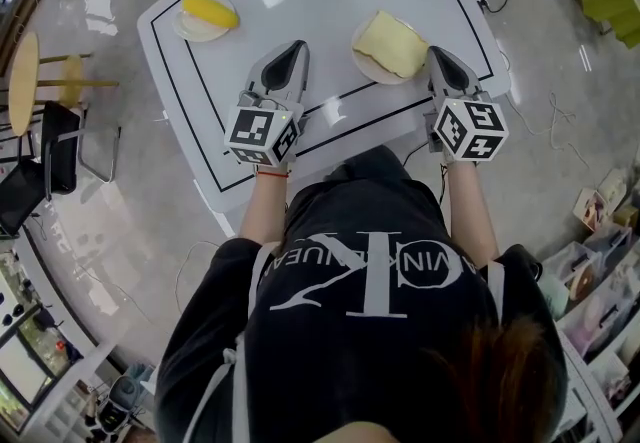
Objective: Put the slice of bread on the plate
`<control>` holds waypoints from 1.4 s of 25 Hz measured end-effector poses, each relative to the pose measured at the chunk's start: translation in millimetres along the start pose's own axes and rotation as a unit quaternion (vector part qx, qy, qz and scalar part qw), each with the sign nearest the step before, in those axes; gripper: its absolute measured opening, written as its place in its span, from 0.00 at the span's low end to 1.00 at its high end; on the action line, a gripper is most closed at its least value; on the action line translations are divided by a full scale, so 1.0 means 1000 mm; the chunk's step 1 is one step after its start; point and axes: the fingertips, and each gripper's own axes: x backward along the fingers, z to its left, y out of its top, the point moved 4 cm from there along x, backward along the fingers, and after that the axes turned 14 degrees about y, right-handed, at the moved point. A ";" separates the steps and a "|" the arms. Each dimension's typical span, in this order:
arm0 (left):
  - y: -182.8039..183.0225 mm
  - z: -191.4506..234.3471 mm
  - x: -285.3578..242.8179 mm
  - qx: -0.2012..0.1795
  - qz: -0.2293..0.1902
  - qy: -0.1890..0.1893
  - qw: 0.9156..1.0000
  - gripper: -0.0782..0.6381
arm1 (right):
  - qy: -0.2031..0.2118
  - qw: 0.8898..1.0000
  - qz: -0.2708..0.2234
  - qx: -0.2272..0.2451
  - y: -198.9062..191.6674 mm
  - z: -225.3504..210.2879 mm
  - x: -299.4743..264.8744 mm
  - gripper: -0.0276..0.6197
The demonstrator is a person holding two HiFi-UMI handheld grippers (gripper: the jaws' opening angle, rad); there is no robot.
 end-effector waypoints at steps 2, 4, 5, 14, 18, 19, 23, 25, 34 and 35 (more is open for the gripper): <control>0.005 0.000 0.000 -0.002 -0.006 0.001 1.000 0.11 | 0.007 1.000 -0.019 0.007 0.009 0.002 0.003 0.05; 0.010 0.001 0.001 -0.003 -0.013 0.003 1.000 0.11 | 0.013 0.999 -0.037 0.015 0.018 0.003 0.007 0.05; 0.013 0.002 0.002 -0.004 -0.017 0.004 1.000 0.11 | 0.015 0.999 -0.044 0.021 0.023 0.005 0.009 0.05; 0.037 0.008 0.008 -0.009 -0.047 0.018 0.999 0.11 | 0.017 0.994 -0.091 0.058 0.053 0.011 0.024 0.05; 0.047 0.010 0.010 -0.013 -0.059 0.025 0.998 0.11 | 0.020 0.992 -0.104 0.070 0.061 0.015 0.028 0.05; 0.049 0.011 0.010 -0.014 -0.062 0.027 0.998 0.11 | 0.021 0.991 -0.105 0.074 0.063 0.016 0.028 0.05; 0.059 0.014 0.010 -0.014 -0.070 0.033 0.997 0.11 | 0.026 0.989 -0.116 0.084 0.072 0.019 0.031 0.05; 0.063 0.016 0.012 -0.013 -0.075 0.037 0.996 0.11 | 0.028 0.988 -0.123 0.089 0.076 0.021 0.032 0.05; 0.079 0.022 0.015 -0.017 -0.093 0.049 0.994 0.11 | 0.035 0.983 -0.147 0.103 0.089 0.025 0.036 0.05; 0.081 0.022 0.015 -0.018 -0.095 0.049 0.994 0.11 | 0.035 0.983 -0.149 0.104 0.090 0.024 0.036 0.05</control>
